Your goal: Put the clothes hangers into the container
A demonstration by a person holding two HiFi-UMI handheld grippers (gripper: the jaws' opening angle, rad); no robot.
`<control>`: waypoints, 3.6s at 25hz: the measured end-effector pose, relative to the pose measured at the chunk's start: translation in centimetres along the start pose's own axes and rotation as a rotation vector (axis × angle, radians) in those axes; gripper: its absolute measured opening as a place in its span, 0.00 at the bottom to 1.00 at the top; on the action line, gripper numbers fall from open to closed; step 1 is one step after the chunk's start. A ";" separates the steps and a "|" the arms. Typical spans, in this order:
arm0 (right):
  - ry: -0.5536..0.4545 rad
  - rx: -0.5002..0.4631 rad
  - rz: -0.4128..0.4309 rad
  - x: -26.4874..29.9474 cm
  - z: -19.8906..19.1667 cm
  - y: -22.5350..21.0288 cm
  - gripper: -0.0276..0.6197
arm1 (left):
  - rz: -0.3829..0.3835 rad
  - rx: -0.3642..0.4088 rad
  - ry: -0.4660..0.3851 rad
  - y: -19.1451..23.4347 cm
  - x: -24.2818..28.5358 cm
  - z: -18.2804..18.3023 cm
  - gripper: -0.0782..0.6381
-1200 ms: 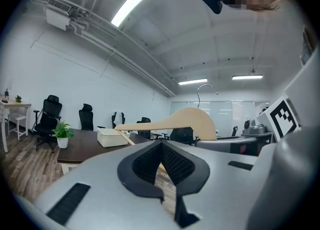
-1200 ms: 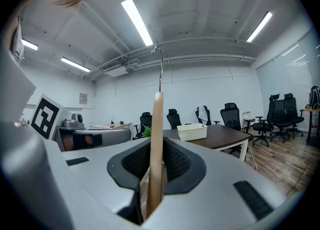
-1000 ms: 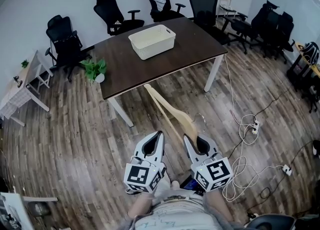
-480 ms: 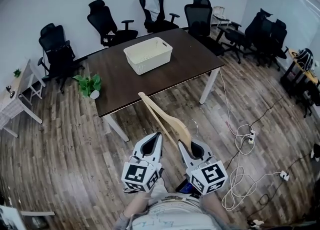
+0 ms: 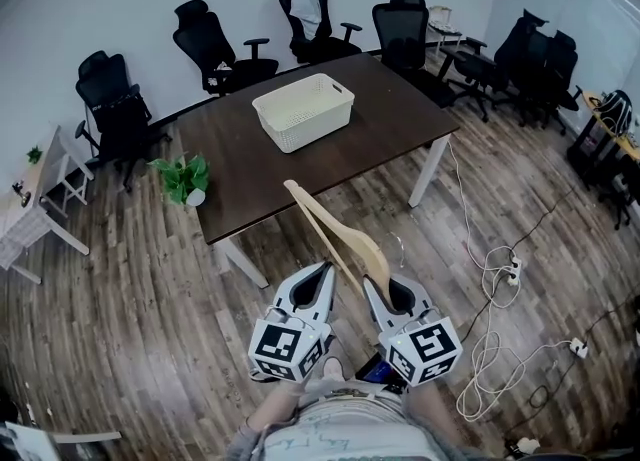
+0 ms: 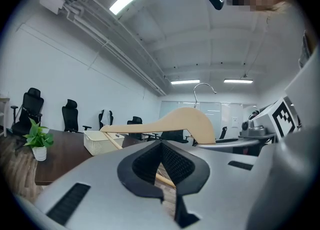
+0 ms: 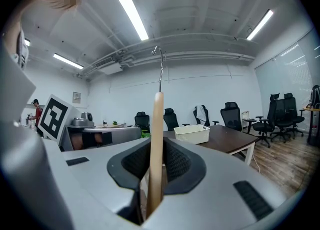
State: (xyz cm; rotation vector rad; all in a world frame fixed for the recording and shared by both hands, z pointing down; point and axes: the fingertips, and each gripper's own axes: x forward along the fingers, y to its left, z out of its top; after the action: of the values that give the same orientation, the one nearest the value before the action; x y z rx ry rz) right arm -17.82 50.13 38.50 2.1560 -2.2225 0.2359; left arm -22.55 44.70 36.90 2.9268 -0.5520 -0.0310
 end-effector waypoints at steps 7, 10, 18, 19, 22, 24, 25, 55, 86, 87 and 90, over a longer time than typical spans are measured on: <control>0.017 0.015 -0.018 1.5 -0.4 -0.4 0.13 | 0.022 -0.020 0.011 2.0 -0.1 -0.4 0.12; 0.022 0.010 -0.011 2.2 -0.2 -0.8 0.13 | 0.039 -0.022 0.008 2.4 0.2 -0.3 0.12; 0.021 -0.004 0.041 5.3 0.6 -2.6 0.13 | 0.083 -0.003 0.003 4.4 2.9 0.0 0.12; 0.020 -0.008 0.048 5.6 0.8 -2.9 0.13 | 0.087 0.002 0.001 4.5 3.3 0.2 0.12; 0.017 -0.019 0.067 6.9 1.4 -4.3 0.13 | 0.099 0.015 -0.007 4.8 5.1 0.7 0.12; 0.020 -0.018 0.078 7.8 1.8 -5.5 0.13 | 0.105 0.014 -0.006 5.1 6.6 0.9 0.12; 0.020 -0.020 0.086 8.3 2.0 -6.1 0.13 | 0.106 0.017 -0.003 5.2 7.4 0.9 0.12; 0.057 -0.038 0.258 15.3 3.4 -15.7 0.13 | 0.242 -0.022 0.050 7.5 18.2 -0.6 0.12; 0.076 -0.038 0.106 30.8 4.2 -16.2 0.13 | 0.084 -0.072 -0.007 22.8 25.6 1.9 0.12; 0.076 -0.034 0.104 31.1 4.2 -16.2 0.13 | 0.083 -0.073 -0.003 23.1 25.6 1.9 0.12; 0.080 -0.028 0.108 32.0 4.2 -15.9 0.13 | 0.084 -0.080 0.007 24.1 25.5 1.7 0.12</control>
State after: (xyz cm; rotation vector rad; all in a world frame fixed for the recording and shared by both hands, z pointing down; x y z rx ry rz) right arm -2.75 17.42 39.87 1.9785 -2.2865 0.2873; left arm -7.51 13.04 39.45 2.8227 -0.6561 -0.0320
